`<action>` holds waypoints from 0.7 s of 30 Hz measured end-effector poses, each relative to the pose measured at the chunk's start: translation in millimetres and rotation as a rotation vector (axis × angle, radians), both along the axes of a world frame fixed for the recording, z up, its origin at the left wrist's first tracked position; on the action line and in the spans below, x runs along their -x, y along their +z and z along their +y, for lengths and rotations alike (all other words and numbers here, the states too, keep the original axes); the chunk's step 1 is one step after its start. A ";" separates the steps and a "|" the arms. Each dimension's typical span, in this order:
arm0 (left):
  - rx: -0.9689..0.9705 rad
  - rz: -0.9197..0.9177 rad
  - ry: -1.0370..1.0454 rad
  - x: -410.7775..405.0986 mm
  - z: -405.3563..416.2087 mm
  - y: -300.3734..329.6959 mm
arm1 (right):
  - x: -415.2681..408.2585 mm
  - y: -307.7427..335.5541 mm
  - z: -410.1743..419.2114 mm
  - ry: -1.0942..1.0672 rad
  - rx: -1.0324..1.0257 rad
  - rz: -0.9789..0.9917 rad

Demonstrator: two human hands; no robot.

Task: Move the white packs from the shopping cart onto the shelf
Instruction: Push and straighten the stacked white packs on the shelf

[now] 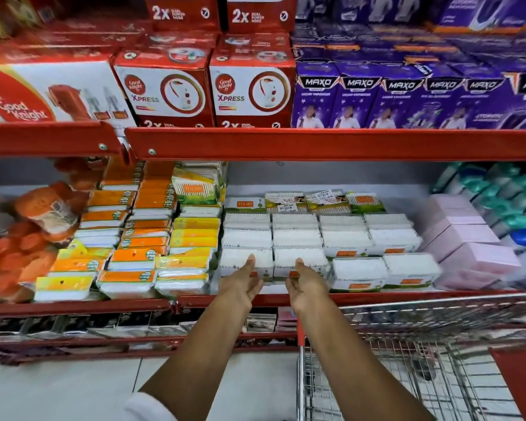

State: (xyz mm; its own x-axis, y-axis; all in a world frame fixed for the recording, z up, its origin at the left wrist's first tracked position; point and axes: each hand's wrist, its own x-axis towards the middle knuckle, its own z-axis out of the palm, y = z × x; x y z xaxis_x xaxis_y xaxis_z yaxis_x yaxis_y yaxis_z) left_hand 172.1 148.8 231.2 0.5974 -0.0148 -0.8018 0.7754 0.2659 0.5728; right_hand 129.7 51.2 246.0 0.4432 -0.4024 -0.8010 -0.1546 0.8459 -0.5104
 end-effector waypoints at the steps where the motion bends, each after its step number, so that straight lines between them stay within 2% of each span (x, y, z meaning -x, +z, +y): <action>1: 0.004 -0.003 -0.003 -0.4 -0.1 -0.2 | -0.1 -0.8 -1.0 0.007 0.001 0.000; 7: -0.025 -0.012 0.005 1.8 -3.8 -2.4 | 6.4 -1.7 -8.9 0.081 -0.027 -0.006; 11: 0.003 0.017 -0.078 24.6 -26.9 -3.3 | 31.0 5.0 -26.2 0.097 -0.032 -0.043; 14: 0.073 0.058 -0.182 51.8 -61.2 -4.5 | 61.1 9.9 -50.5 0.062 -0.037 -0.084; 18: 0.136 0.098 -0.287 78.1 -109.7 -4.4 | 90.7 12.8 -99.7 -0.060 0.069 -0.005; 21: 0.169 0.088 -0.265 87.1 -144.0 0.4 | 97.2 14.5 -143.6 -0.100 0.096 0.003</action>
